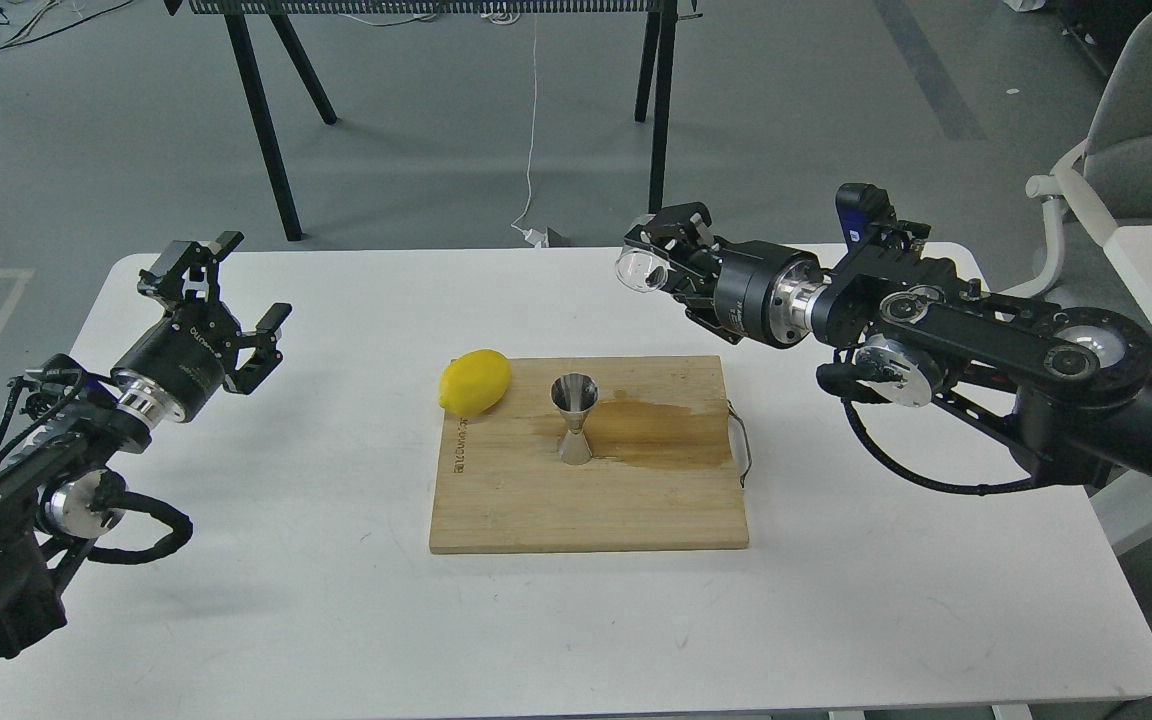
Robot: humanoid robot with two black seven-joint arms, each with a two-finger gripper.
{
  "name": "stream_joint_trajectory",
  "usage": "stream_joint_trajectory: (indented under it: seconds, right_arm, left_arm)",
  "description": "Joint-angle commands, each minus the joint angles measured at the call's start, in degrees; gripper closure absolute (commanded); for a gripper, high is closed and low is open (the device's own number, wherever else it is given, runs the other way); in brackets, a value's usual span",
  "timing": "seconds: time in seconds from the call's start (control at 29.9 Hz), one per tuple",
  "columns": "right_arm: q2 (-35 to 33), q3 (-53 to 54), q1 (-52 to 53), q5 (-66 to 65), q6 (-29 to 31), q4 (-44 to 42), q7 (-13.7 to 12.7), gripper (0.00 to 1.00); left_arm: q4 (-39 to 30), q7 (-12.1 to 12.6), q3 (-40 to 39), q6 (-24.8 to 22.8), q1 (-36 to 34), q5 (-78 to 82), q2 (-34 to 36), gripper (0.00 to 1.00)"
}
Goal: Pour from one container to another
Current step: 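Raise the glass upright and move it away from the jigger, then lower the glass with the right gripper onto the table beside the board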
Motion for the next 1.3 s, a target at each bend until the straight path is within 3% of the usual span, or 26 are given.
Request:
stream_joint_trajectory:
  seconds: [0.0,0.3,0.57,0.87,1.07,1.27]
  right_arm:
    - [-1.65,7.37,-6.44,3.50,1.62,0.20,-0.03,0.59]
    - [-1.65,30.84,-27.62,12.21,7.59,0.46,0.15,0.59]
    - [-0.42,45.09,-43.71,20.11,13.21,0.29,0.59,0.59]
    - [-0.33,50.46,-53.04,31.19,17.87,-1.72,1.56,0.59]
    - [-0.33,50.37,-53.93,38.84,22.53,-7.88,1.38,0.59]
    - [0.46,50.20,-54.54,43.32,23.24,-10.08,1.29,0.59]
  left_arm:
    - [0.00,0.00,-0.01,0.00,-0.10,0.01,0.00,0.01]
    - [0.08,0.00,-0.01,0.00,0.16,0.01,0.00,0.01]
    - [0.09,0.00,-0.01,0.00,0.42,-0.08,-0.08,0.01]
    - [0.61,0.00,-0.01,0.00,0.60,-0.08,-0.61,0.01]
    - [0.70,0.00,-0.01,0.00,0.69,-0.08,-0.35,0.01]
    - [0.79,0.00,-0.01,0.00,0.69,-0.17,-0.35,0.01]
